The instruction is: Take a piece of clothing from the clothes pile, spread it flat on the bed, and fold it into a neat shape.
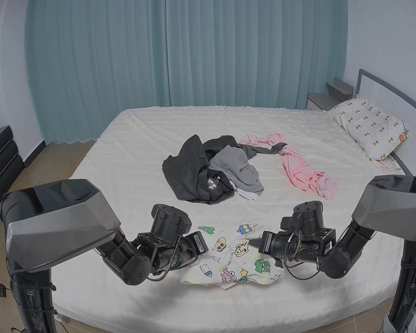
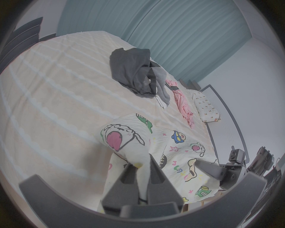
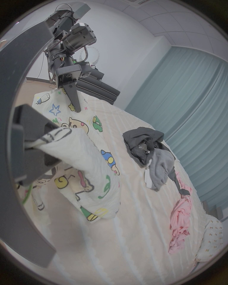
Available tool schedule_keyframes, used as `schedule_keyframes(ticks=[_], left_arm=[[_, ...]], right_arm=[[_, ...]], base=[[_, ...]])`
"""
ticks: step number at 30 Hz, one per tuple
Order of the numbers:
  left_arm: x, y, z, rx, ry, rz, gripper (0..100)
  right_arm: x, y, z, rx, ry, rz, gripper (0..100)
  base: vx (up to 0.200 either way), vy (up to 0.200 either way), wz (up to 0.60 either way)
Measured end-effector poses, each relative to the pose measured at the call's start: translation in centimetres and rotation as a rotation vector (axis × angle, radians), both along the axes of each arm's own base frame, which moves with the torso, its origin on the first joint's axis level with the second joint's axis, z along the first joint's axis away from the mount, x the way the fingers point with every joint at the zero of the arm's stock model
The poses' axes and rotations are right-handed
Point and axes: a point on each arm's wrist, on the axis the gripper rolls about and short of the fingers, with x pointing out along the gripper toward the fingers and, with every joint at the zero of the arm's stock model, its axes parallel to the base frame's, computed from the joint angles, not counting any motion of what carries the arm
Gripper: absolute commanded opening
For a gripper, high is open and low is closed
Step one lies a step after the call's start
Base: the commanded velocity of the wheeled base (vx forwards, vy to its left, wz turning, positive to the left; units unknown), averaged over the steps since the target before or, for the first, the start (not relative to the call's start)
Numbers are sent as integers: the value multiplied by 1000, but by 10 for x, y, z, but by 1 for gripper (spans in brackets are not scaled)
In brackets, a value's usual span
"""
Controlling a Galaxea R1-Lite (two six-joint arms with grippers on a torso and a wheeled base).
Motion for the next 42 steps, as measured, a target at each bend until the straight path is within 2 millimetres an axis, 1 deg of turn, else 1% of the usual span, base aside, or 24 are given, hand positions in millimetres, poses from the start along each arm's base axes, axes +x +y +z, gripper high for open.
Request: schedule_keyframes(ticks=[21, 26, 30, 36, 42], left_arm=[[3, -1, 0, 2, 3, 0, 0], [3, -1, -3, 5, 7, 3, 0], [4, 1, -8, 16, 19, 12, 0], [5, 4, -22, 43, 50, 21, 0], [4, 6, -32, 63, 74, 23, 0]], right_arm=[[0, -4, 0, -7, 3, -10, 0], [0, -4, -2, -8, 6, -10, 0], [0, -4, -6, -14, 17, -9, 0], [0, -3, -20, -48, 40, 5, 0], [-3, -4, -33, -79, 67, 12, 0]], base=[[0, -200, 0], [0, 0, 0], [0, 0, 0], [0, 0, 0], [0, 0, 0]])
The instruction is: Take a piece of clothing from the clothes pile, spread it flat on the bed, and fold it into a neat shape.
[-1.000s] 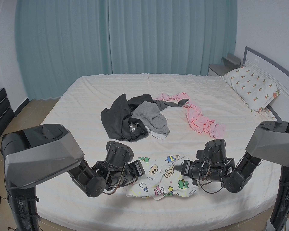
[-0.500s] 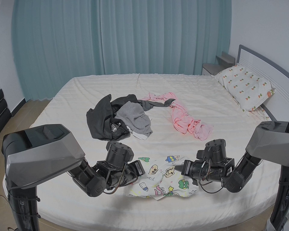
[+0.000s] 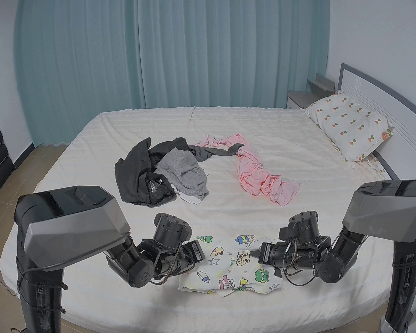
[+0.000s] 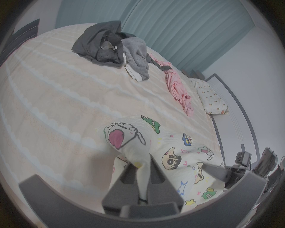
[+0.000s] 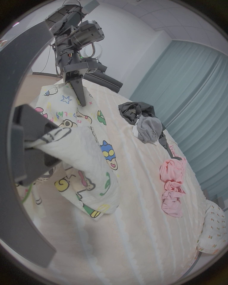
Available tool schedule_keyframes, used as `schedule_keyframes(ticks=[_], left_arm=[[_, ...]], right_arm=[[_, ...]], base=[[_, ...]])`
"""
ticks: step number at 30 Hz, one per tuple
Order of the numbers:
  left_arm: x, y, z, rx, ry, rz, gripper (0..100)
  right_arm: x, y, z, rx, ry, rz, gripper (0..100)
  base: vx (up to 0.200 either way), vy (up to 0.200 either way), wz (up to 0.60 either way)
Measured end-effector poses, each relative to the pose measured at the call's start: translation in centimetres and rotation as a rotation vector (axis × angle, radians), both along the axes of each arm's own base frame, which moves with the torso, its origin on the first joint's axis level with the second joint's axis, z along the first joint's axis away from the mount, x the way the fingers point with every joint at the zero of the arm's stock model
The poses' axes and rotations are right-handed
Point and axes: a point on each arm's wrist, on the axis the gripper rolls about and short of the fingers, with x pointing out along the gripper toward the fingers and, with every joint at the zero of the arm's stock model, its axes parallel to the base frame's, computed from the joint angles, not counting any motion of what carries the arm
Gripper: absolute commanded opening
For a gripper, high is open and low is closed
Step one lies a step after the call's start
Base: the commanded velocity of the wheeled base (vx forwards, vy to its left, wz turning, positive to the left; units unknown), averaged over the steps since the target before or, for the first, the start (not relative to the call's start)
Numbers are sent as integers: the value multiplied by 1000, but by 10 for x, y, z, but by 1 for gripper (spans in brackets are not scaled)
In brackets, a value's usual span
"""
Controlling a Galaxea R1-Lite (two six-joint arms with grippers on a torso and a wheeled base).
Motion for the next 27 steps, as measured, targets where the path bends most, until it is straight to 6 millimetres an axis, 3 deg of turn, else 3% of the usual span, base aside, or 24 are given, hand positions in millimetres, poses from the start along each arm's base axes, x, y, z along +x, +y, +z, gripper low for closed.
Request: schedule_keyframes(ticks=[3, 4, 5, 6, 21, 27], left_arm=[[-1, 3, -5, 12, 13, 2, 0], [-2, 3, -6, 18, 19, 1, 0], [-4, 5, -9, 25, 27, 0, 0], [-5, 6, -11, 34, 35, -1, 100], [-21, 23, -31, 232, 90, -39, 100], [-22, 36, -22, 221, 77, -7, 100]], right_arm=[[-2, 0, -6, -21, 14, -4, 0], [-3, -1, -8, -30, 20, -3, 100], [-5, -1, -11, -40, 29, 0, 100], [-6, -3, -13, -51, 40, -1, 100], [-32, -28, -27, -261, 137, 65, 100], [-37, -36, -13, -265, 112, 38, 100]], base=[[0, 0, 0], [0, 0, 0], [0, 0, 0], [0, 0, 0], [0, 0, 0], [0, 0, 0]])
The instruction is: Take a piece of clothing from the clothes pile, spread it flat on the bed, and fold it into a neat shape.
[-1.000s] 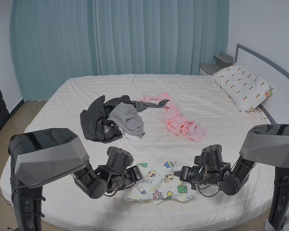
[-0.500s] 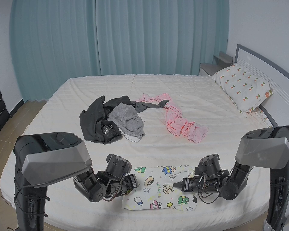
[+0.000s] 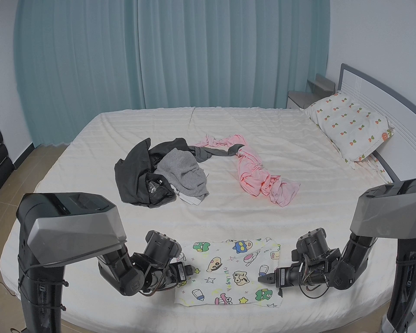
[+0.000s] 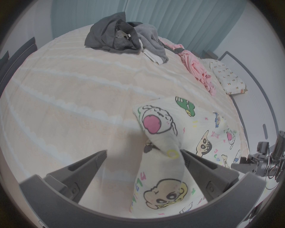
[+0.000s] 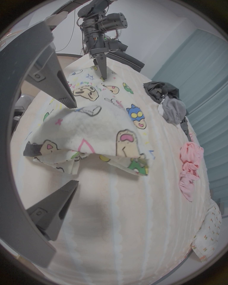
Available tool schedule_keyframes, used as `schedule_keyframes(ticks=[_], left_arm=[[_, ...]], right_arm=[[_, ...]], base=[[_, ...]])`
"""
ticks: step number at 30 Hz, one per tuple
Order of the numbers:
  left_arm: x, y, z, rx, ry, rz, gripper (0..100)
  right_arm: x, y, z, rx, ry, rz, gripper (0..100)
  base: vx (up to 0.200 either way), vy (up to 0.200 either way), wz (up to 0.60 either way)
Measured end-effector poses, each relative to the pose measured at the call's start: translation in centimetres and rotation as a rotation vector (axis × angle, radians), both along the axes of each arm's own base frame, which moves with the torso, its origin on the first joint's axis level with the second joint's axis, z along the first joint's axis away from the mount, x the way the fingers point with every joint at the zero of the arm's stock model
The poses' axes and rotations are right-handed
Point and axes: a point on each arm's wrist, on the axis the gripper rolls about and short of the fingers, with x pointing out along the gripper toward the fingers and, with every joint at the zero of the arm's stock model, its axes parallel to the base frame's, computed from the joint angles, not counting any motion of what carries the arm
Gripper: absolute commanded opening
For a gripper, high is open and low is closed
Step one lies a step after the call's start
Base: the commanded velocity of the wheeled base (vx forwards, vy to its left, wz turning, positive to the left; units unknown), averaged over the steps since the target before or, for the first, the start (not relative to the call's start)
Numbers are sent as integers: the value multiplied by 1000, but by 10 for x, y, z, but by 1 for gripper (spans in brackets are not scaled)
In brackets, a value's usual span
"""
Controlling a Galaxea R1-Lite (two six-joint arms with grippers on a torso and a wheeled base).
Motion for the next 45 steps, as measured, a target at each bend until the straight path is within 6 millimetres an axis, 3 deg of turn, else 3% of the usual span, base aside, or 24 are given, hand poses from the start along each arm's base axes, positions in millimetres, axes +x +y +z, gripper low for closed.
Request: schedule_keyframes(ticks=[5, 10, 16, 23, 30, 36, 40, 45], left_arm=[[3, 13, 28, -50, -85, 44, 100], [-2, 30, 73, -119, -229, 90, 100], [-28, 54, 132, -149, -416, 121, 100], [-76, 81, 180, -97, -567, 149, 100], [-137, 113, 208, 2, -634, 191, 100], [-191, 144, 217, 102, -668, 266, 100], [-231, 164, 212, 188, -688, 352, 100], [-276, 178, 196, 286, -740, 436, 100]], right_arm=[[-3, -8, 35, 31, -98, -35, 100], [-16, -19, 83, 70, -249, -77, 100], [-50, -38, 142, 96, -430, -124, 100], [-105, -69, 180, 84, -545, -192, 100], [-165, -105, 193, 37, -629, -291, 100], [-215, -126, 189, -48, -734, -378, 100], [-247, -133, 176, -127, -812, -411, 100], [-272, -135, 149, -231, -902, -422, 100]], base=[[0, 0, 0], [0, 0, 0], [0, 0, 0], [0, 0, 0], [0, 0, 0], [0, 0, 0], [0, 0, 0], [0, 0, 0]])
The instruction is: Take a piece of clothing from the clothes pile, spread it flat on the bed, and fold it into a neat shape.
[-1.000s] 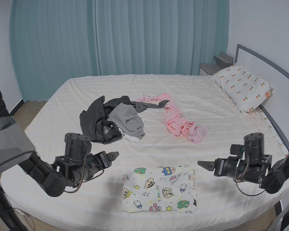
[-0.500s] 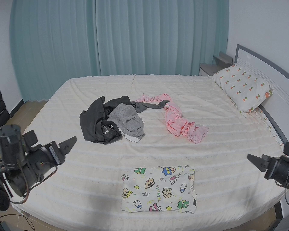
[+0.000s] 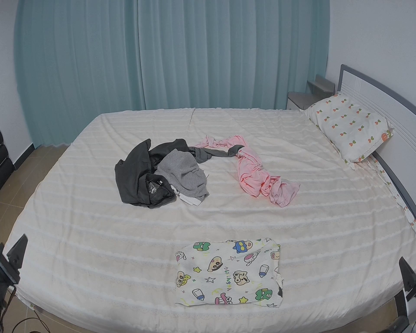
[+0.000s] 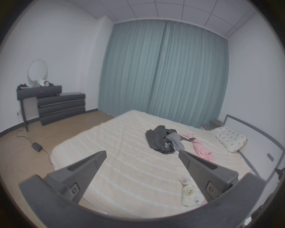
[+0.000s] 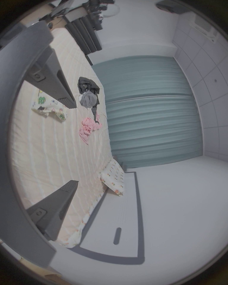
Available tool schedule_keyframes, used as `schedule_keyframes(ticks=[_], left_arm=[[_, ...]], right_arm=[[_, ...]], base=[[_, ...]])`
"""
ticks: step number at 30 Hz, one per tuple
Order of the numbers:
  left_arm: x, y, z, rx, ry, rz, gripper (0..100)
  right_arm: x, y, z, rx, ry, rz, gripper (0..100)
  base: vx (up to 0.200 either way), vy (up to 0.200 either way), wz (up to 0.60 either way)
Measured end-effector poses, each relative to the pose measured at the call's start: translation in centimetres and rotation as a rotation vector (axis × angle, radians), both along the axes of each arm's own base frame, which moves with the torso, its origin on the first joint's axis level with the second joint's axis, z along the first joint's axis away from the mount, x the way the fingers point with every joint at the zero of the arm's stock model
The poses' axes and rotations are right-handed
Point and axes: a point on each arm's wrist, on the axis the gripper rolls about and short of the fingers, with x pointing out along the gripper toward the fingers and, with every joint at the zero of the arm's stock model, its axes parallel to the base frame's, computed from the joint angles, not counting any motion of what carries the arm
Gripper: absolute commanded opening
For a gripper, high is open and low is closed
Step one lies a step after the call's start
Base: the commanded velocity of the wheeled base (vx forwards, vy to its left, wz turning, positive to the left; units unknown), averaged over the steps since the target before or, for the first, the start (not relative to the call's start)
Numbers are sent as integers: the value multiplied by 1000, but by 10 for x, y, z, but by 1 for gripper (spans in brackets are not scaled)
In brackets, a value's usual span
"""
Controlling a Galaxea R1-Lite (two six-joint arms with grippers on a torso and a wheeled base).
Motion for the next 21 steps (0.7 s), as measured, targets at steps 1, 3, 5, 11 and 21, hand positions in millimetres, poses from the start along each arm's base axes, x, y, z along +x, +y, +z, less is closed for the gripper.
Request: schedule_keyframes(ticks=[1, 3, 5, 11, 21], left_arm=[[-6, 1, -3, 13, -10, 10, 100], [-20, 3, -16, 58, -38, 31, 100], [-30, 2, -30, 94, -55, 23, 100], [-37, -3, -62, 134, -117, -159, 100], [-36, -9, -81, 264, -141, -395, 100]], right_arm=[[-2, 0, -4, -8, -10, -7, 100], [-7, 0, -14, -35, -30, -23, 100], [-9, 0, -21, -57, -43, -35, 100], [-12, 1, -32, -105, -67, -38, 100], [-12, 4, -41, -108, -75, 98, 100]], base=[[0, 0, 0], [0, 0, 0], [0, 0, 0], [0, 0, 0], [0, 0, 0]])
